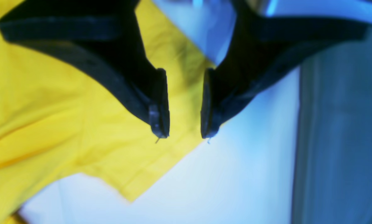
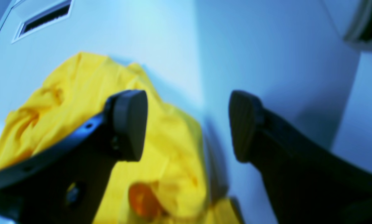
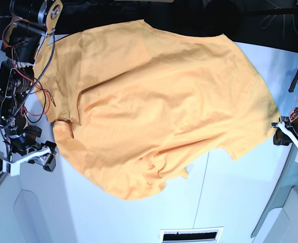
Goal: Layout the t-shirt on the table in an organized manner, then fold the t-shirt properly
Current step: 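Lift and spread the t-shirt with both grippers, then lower it, then pull the shirt body away from the left gripper with the right gripper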
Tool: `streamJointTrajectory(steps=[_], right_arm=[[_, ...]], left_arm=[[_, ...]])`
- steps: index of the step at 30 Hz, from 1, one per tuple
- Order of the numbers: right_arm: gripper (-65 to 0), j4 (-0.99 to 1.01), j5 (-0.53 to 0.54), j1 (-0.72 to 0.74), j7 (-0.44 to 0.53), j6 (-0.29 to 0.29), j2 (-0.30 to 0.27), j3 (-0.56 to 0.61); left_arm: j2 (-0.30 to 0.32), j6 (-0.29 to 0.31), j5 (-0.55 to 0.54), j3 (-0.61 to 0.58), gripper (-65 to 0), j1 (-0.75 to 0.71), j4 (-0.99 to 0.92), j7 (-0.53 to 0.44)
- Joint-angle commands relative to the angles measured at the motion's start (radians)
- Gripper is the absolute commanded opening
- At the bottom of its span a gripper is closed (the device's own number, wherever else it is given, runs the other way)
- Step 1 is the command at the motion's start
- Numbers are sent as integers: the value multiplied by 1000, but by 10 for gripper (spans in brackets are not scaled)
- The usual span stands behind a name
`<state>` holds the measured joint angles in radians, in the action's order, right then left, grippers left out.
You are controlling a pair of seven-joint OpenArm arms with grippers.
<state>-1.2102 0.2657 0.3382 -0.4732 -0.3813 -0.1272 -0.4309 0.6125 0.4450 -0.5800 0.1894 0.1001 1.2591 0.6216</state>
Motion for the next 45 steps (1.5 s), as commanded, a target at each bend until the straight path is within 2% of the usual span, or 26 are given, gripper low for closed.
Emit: streamJointTrajectory(steps=[1, 3, 5, 7, 9, 10, 11, 15, 16, 19, 23, 27, 30, 35, 39, 43, 44, 45], right_arm=[[-245, 32, 1, 53, 32, -6, -8, 3], [-246, 141, -34, 109, 62, -7, -8, 21], [-246, 250, -66, 154, 85, -8, -8, 60], [-248, 340, -84, 186, 104, -7, -8, 118], [-268, 386, -88, 193, 123, -7, -8, 180], [-314, 397, -89, 193, 124, -7, -8, 208], [-380, 404, -95, 193, 123, -6, -8, 229], [-631, 405, -148, 184, 125, 0, -11, 252], [-650, 405, -159, 181, 124, 0, -14, 252], [-650, 401, -160, 161, 97, -24, -36, 252], [-650, 379, -105, 126, 24, -27, -63, 252], [-650, 252, -16, 22, 0, -50, -108, 251], [-650, 100, 60, -100, -54, -52, -125, 236], [-650, -145, 200, -306, -104, -58, -90, 225], [-650, -280, 228, -421, -104, -98, -46, 225], [-650, -355, 227, -452, -103, -97, 0, 220], [-612, -368, 223, -448, -100, -97, 10, 217], [-532, -379, 219, -443, -99, -96, 20, 208]], left_arm=[[13, 24, -31, 6, -439, 13, 48, 3], [-7, 55, -63, 5, -439, -3, 102, 42], [-32, 57, -84, -8, -444, -30, 137, 50], [-60, 57, -86, -36, -500, -62, 148, 57], [-85, 61, -86, -85, -590, -99, 148, 60], [-99, 74, -86, -117, -640, -116, 148, 60], [-113, 84, -80, -154, -650, -128, 148, 59], [-142, 76, 18, -305, -650, -138, 142, 57], [-142, 51, 42, -335, -650, -135, 137, 55], [-142, -34, 129, -391, -650, -129, 115, 52], [-142, -50, 220, -408, -650, -74, 26, 56], [-145, -132, 270, -408, -650, 35, -97, 49], [-147, -161, 274, -408, -650, 126, -202, 29], [-160, -165, 290, -408, -650, 307, -400, -56], [-208, -165, 315, -408, -650, 437, -507, -59], [-221, -164, 311, -408, -650, 507, -528, -37], [-218, -164, 310, -408, -650, 517, -521, -29], [-211, -163, 299, -408, -627, 521, -507, -23]])
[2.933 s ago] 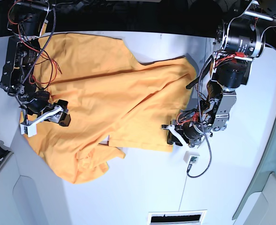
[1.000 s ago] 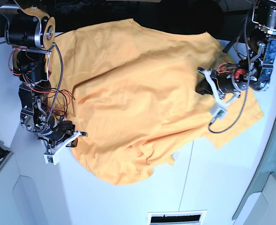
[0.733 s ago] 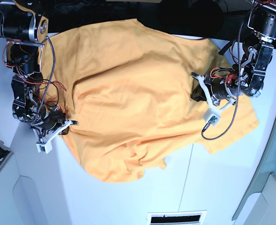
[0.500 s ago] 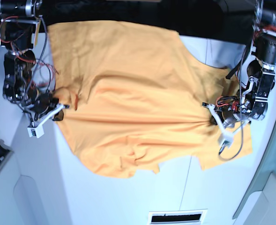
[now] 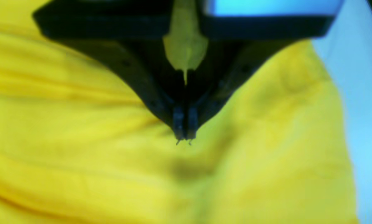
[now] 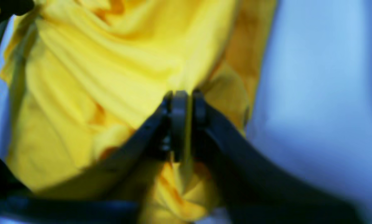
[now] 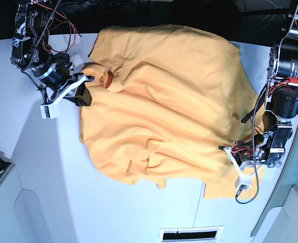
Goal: Layout the t-shirt on the table in an organized manner, then fold the t-shirt properly
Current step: 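Pull the shirt body away from the left gripper with the right gripper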
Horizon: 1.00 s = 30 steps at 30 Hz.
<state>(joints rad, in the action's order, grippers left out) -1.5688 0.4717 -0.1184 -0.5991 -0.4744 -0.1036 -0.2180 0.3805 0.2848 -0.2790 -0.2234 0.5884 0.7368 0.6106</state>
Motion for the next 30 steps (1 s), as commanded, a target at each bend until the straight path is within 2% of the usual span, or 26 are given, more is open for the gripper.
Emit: streamJointTrajectory(steps=[1, 3, 4, 7, 11, 18, 21, 23, 27, 30], right_arm=[[-456, -27, 13, 23, 26, -1, 5, -18], [-365, -27, 13, 46, 26, 0, 7, -52], [-354, -27, 0, 61, 27, 6, 7, -75], [-355, -19, -55, 127, 27, 57, 6, -154], [-355, 82, -97, 234, 38, 68, -2, -208], [-355, 465, -209, 409, 116, 66, -1, -153], [-357, 591, -210, 447, 155, 48, 1, -105], [-390, 627, -197, 446, 166, 32, 3, -60], [-527, 634, -202, 431, 166, 33, 10, 13], [-650, 631, -203, 443, 181, 33, 7, 18]], left_arm=[[32, 3, -21, 5, -566, 31, 43, -6], [58, 44, -63, 5, -481, 22, 116, 7], [71, 49, -84, 5, -467, 17, 157, 17], [94, 52, -132, 5, -467, -2, 274, 45], [89, 79, -180, 5, -467, -53, 373, 83], [19, 79, -173, 5, -467, -166, 388, 59], [-13, 78, -166, 5, -467, -200, 388, 49], [-24, 77, -149, 5, -468, -226, 388, 43], [-31, 73, -101, 5, -471, -269, 370, 31], [-31, 35, -56, 5, -554, -270, 323, 8]])
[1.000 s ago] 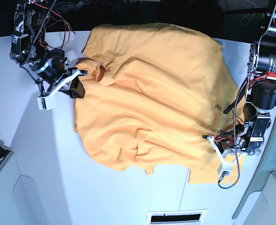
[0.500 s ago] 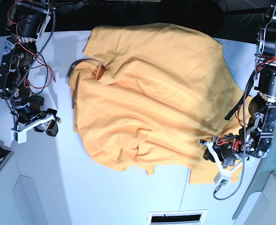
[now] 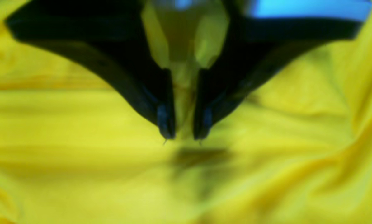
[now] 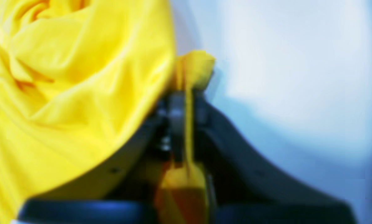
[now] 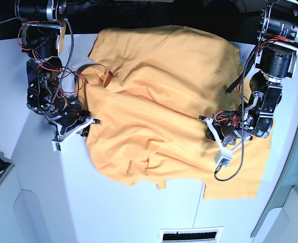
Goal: Layout the t-shirt on the table in an organized manner, then fold the t-shirt properly
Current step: 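Pull the shirt body away from the left gripper with the right gripper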
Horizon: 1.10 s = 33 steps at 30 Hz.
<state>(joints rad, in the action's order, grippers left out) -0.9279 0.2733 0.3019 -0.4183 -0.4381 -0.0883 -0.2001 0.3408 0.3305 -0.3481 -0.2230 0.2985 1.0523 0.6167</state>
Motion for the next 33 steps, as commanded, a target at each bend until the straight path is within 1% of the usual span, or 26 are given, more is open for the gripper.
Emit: streamJointTrajectory(steps=[1, 3, 4, 6, 7, 9, 13, 14, 17, 20, 23, 25, 28, 29, 33], right_arm=[[-650, -16, -4, 26, 0, -3, -13, -4], [-650, -55, -4, 26, -1, -7, -23, -24], [-650, -85, -4, 21, -2, -18, -28, -40], [-650, -156, -4, 22, -31, -40, -31, -87], [-650, -201, 0, 23, -53, -41, -31, -114], [-650, -296, 35, 22, -108, -40, -31, -165], [-650, -481, 143, 11, -274, -40, -31, -282], [-650, -518, 175, -3, -299, -40, -34, -307], [-650, -602, 250, -90, -309, -40, -39, -358], [-650, -694, 324, -219, -311, -41, -38, -394], [-650, -822, 379, -348, -304, -41, -19, -461], [-650, -909, 405, -405, -305, -56, -9, -515], [-650, -1014, 426, -464, -316, -59, -11, -584], [-650, -1038, 426, -478, -318, -59, -11, -601], [-650, -1057, 427, -488, -328, -60, -19, -608]], left_arm=[[9, -31, 29, 5, -579, 20, -8, -11], [9, -63, 58, 5, -630, 20, -42, -18], [9, -67, 72, 5, -647, 19, -58, -17], [13, -66, 94, 5, -650, 20, -98, -14], [16, -66, 105, 5, -650, 21, -117, -14], [26, -67, 107, 5, -650, 20, -143, -14], [39, -66, 106, 4, -650, 20, -152, -10], [39, -65, 106, 5, -650, 20, -152, -6], [36, -45, 106, 4, -650, 23, -151, -2], [37, -23, 106, 4, -650, 22, -151, 3], [36, -23, 106, 5, -650, 23, -151, 7], [35, -23, 105, 4, -650, 24, -151, -3], [35, -17, 98, 4, -650, 27, -151, -4], [35, -3, 98, 4, -650, 28, -151, -3], [36, 7, 98, 4, -650, 32, -151, -4]])
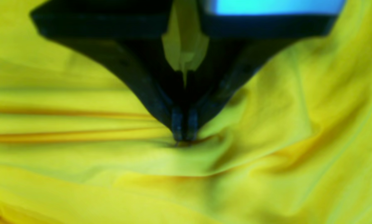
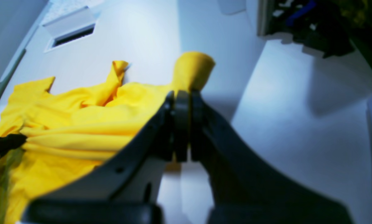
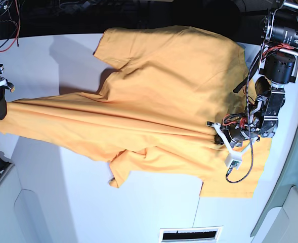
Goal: Layout the t-shirt on the table in an organized manner, then fold the t-shirt properly
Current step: 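Pull the shirt body away from the left gripper with the right gripper, then grasp the shirt edge with the right gripper and drag it outward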
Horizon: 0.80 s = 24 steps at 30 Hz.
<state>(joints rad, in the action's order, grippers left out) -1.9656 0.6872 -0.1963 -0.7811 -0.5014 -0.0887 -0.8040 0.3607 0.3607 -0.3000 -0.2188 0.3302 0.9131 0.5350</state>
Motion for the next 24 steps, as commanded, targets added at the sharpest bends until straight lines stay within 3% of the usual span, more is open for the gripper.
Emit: streamJointTrajectory(steps=[1, 2, 3, 5, 7, 13, 17, 20, 24], right_arm=[[-650, -19, 13, 10, 25, 3, -19, 8], [-650, -18, 12, 10, 12, 3, -19, 25], [-593, -18, 12, 10, -8, 3, -18, 47], [-401, -18, 8, 3, -24, 3, -12, 93], [-298, -18, 5, -4, -23, 3, -8, 134], [-294, -16, -34, 24, 82, 11, -8, 161], [-294, 37, -135, 94, 126, 65, -8, 177], [-294, 167, -220, 175, 175, 107, -11, 220], [-294, 469, -320, 328, 262, 113, -38, 299]], left_arm=[[16, -23, 50, 0, -650, 2, -12, 77], [16, -23, 49, 0, -650, 2, -12, 75], [16, -23, 49, 0, -650, 2, -12, 74], [15, -23, 46, 0, -650, 2, -12, 73], [16, -23, 47, 0, -650, 2, -12, 74], [16, -23, 47, 0, -650, 2, -12, 76], [16, -23, 47, 0, -650, 2, -12, 75], [16, -22, 46, 0, -650, 2, -12, 74], [15, -5, 33, 0, -650, 1, -12, 77]])
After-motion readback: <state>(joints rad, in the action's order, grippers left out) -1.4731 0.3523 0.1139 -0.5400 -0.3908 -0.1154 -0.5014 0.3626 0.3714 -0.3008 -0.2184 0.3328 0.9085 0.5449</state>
